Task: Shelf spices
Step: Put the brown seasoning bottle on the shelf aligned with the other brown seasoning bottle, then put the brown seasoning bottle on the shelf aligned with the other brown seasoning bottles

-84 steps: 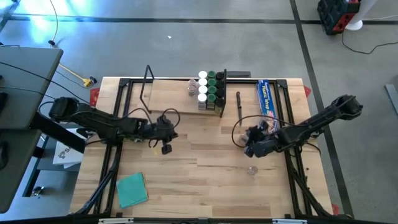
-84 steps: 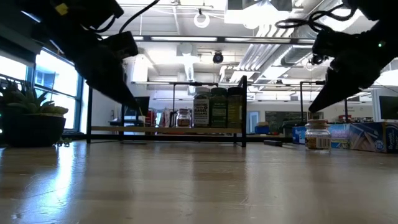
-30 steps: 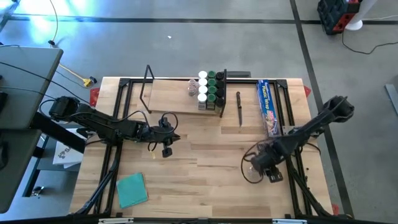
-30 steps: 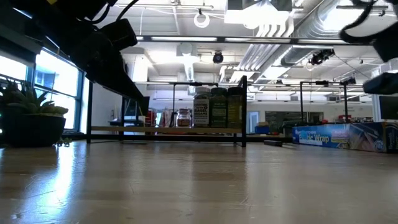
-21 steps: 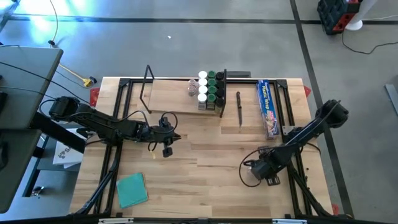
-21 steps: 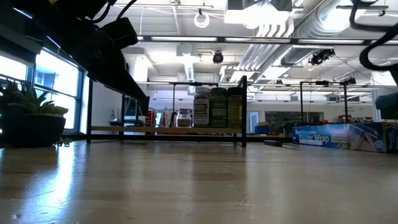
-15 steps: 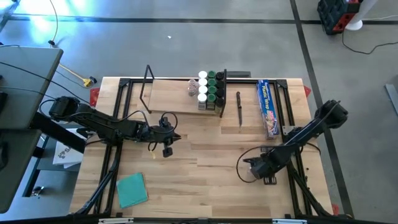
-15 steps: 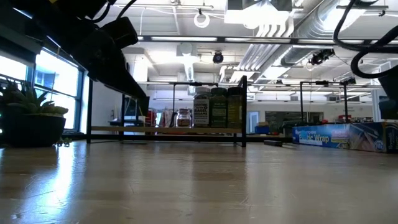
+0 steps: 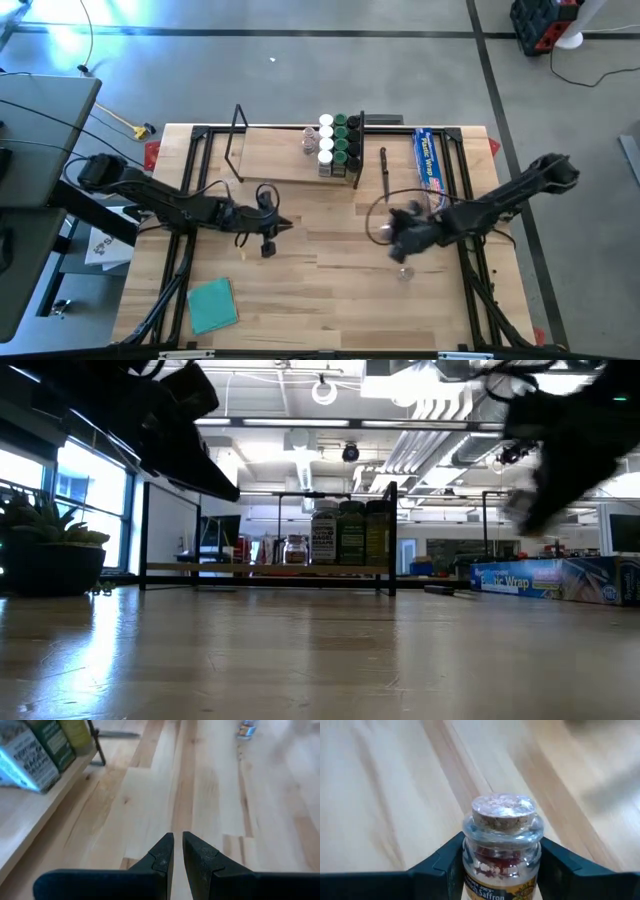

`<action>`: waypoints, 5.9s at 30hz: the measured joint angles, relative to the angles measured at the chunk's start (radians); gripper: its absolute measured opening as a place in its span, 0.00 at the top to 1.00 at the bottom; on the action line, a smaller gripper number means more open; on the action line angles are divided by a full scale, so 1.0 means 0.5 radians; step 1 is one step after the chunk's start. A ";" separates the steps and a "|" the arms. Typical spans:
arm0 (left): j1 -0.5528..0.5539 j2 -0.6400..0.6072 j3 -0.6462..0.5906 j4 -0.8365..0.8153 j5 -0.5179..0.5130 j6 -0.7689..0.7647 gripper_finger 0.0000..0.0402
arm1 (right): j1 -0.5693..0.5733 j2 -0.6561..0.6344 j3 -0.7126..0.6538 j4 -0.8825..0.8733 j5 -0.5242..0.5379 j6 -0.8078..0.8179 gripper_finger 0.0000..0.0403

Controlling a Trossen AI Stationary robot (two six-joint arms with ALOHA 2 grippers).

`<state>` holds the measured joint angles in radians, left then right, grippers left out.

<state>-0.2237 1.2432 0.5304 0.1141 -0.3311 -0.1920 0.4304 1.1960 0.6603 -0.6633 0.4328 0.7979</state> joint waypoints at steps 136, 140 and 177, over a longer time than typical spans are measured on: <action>1.227 0.734 0.469 0.156 0.510 0.530 0.72 | 0.192 0.565 1.071 0.349 1.347 -0.774 0.32; 1.261 0.758 0.470 0.221 0.511 0.536 0.76 | 0.206 0.565 1.071 0.363 1.343 -0.771 0.32; 0.262 0.169 0.470 -0.871 -0.106 0.157 0.76 | 0.362 1.265 1.071 -0.562 -1.033 -0.390 0.47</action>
<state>-0.0925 1.3277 0.7654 -0.3213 -0.3839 -0.1134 0.6115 1.8284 1.1957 -0.9444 -0.0837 0.6029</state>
